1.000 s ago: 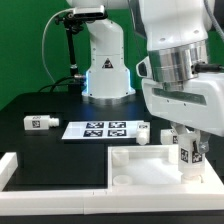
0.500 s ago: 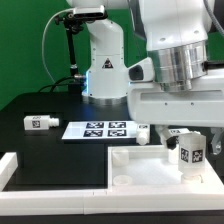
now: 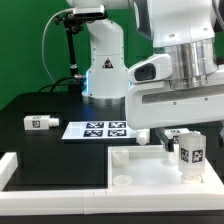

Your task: Assemble one leg

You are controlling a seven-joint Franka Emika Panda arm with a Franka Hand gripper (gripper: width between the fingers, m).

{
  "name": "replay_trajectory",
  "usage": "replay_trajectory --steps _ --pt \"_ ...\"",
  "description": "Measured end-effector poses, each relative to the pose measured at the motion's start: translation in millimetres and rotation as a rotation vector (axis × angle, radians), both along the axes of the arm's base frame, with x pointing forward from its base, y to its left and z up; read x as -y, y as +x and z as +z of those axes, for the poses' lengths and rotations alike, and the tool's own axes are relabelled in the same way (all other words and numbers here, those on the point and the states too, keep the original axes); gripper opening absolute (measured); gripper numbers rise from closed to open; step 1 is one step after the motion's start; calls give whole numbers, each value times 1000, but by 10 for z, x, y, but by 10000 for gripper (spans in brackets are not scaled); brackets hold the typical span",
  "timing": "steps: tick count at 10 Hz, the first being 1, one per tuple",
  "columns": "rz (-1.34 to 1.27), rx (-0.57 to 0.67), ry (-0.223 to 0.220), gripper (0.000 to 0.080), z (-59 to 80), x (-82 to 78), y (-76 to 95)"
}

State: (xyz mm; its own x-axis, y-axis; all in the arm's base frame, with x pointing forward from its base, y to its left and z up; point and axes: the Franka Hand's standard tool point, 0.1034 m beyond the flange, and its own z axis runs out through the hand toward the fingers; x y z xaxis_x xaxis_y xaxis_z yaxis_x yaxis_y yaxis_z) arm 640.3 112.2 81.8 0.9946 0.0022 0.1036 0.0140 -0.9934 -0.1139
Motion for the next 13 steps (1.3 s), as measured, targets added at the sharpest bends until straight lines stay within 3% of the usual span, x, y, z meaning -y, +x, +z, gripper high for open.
replay_trajectory --steps 1,3,4,5,6,7,11,13 --pt "201 23 -43 649 3 15 7" --pt "130 15 -28 649 1 4 4" --pt "129 15 -28 563 -1 5 3" --pt "59 7 -20 416 -1 -2 2" --pt "-11 -1 -10 416 -2 -7 1" --pt "-92 -9 -5 289 -6 24 4" --pt "-499 -51 45 289 -23 92 67" --pt "-855 -97 84 289 -35 124 54"
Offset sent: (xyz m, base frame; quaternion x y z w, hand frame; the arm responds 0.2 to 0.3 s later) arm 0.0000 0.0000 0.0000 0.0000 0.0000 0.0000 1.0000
